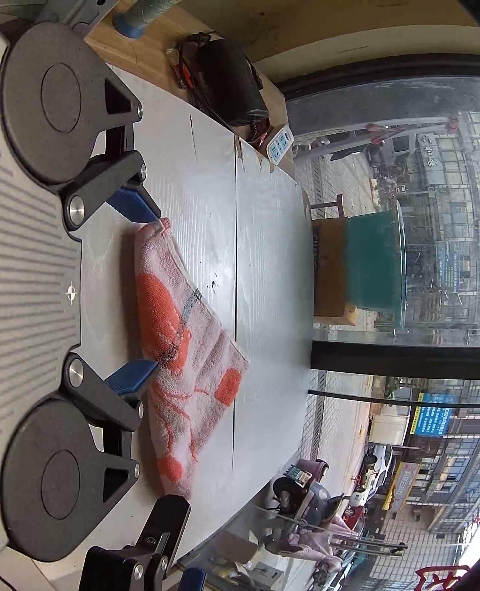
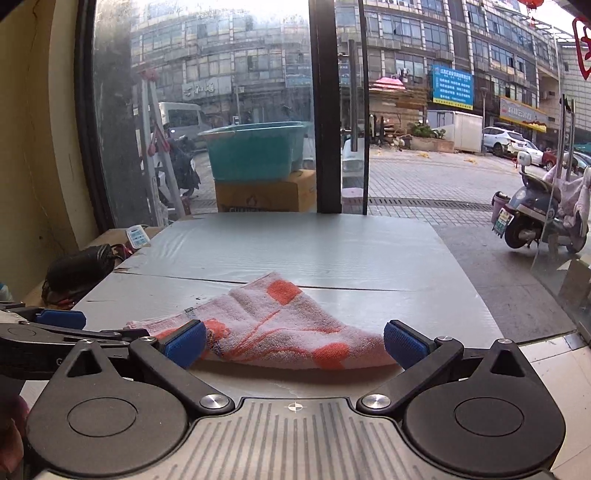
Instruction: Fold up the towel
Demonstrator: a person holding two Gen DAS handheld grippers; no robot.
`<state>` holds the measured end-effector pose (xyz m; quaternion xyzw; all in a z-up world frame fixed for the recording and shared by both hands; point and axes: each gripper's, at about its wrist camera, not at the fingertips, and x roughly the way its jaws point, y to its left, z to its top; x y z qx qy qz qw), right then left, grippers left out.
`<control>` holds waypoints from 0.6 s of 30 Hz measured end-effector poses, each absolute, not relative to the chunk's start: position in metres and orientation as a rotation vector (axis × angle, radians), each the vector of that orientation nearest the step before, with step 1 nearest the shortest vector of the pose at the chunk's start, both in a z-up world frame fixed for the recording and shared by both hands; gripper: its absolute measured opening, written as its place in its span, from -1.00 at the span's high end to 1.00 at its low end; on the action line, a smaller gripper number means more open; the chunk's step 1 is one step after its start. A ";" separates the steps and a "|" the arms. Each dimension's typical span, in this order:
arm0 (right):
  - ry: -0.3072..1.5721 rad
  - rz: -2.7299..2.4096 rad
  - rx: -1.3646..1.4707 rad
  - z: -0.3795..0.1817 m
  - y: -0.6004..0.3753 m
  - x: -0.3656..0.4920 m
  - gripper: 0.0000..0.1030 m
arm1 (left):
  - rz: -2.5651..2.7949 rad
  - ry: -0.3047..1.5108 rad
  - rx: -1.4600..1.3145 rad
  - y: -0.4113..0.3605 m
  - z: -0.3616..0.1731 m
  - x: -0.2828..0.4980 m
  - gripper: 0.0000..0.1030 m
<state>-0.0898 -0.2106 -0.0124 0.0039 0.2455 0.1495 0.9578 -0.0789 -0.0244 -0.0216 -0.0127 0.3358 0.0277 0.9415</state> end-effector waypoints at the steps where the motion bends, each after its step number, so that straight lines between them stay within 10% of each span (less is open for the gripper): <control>1: 0.491 0.296 0.004 -0.011 -0.212 -0.092 -1.00 | 0.057 0.685 -0.028 -0.024 -0.021 -0.080 -0.60; 18: 0.500 0.203 -0.059 -0.016 -0.213 -0.089 -1.00 | 0.049 0.675 -0.026 -0.028 -0.019 -0.081 -0.61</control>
